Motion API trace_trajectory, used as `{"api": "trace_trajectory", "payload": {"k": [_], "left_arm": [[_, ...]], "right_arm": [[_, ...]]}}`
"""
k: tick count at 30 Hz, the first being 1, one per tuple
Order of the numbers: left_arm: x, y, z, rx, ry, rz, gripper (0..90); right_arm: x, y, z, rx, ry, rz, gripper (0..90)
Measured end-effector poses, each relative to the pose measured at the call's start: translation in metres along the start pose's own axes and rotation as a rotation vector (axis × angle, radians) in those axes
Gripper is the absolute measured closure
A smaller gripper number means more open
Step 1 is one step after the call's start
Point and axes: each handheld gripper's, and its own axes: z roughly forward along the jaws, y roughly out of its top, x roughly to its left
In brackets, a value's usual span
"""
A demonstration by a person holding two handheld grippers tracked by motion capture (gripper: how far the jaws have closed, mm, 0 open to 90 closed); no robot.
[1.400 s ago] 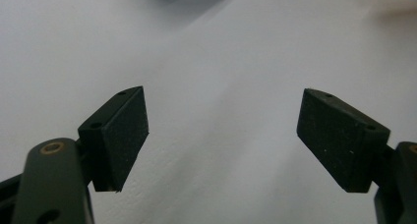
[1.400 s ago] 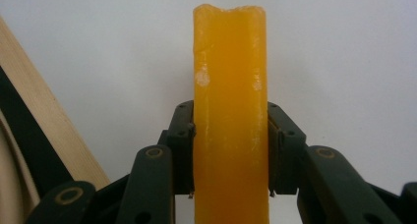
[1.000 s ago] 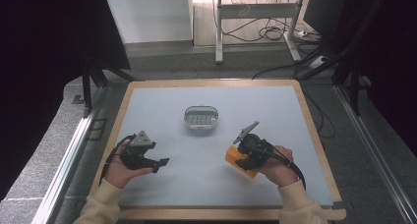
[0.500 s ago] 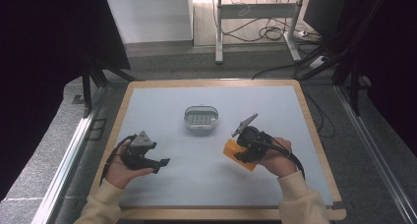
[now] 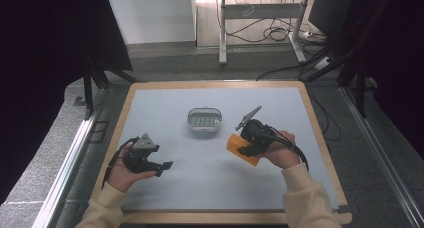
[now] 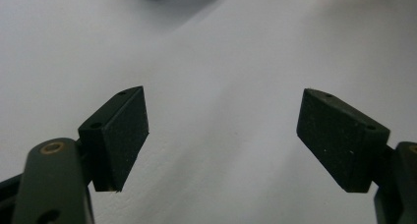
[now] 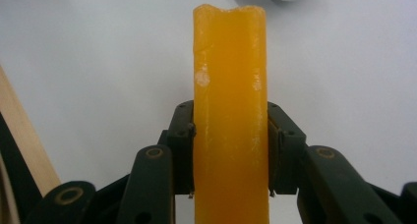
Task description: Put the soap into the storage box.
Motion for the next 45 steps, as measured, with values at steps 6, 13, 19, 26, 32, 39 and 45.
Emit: {"api": "trace_trajectory", "payload": {"k": [6, 13, 19, 26, 32, 39, 45], "left_arm": [[0.001, 0.0, 0.0, 0.003, 0.001, -0.001, 19.7], [0.0, 0.0, -0.003, -0.019, 0.009, -0.001, 19.9], [0.0, 0.001, -0.003, -0.014, 0.008, 0.001, 19.9], [0.001, 0.0, -0.003, -0.014, 0.006, -0.007, 19.9], [0.0, 0.0, -0.003, -0.012, 0.006, -0.004, 19.9], [0.001, 0.0, -0.003, -0.011, 0.007, -0.006, 19.8], [0.002, 0.0, -0.003, -0.014, 0.01, -0.01, 19.6]], "right_arm": [[-0.005, 0.002, 0.002, -0.007, -0.003, -0.007, 61.8], [-0.01, 0.005, 0.006, -0.004, -0.006, -0.014, 61.7], [-0.015, 0.009, 0.011, 0.0, 0.002, -0.026, 61.7], [-0.021, 0.015, 0.014, -0.002, 0.005, -0.04, 61.8], [-0.024, 0.021, 0.015, -0.004, -0.001, -0.047, 61.8], [-0.026, 0.03, 0.017, 0.0, 0.0, -0.056, 61.8], [-0.03, 0.037, 0.017, -0.001, 0.001, -0.055, 61.8]]}}
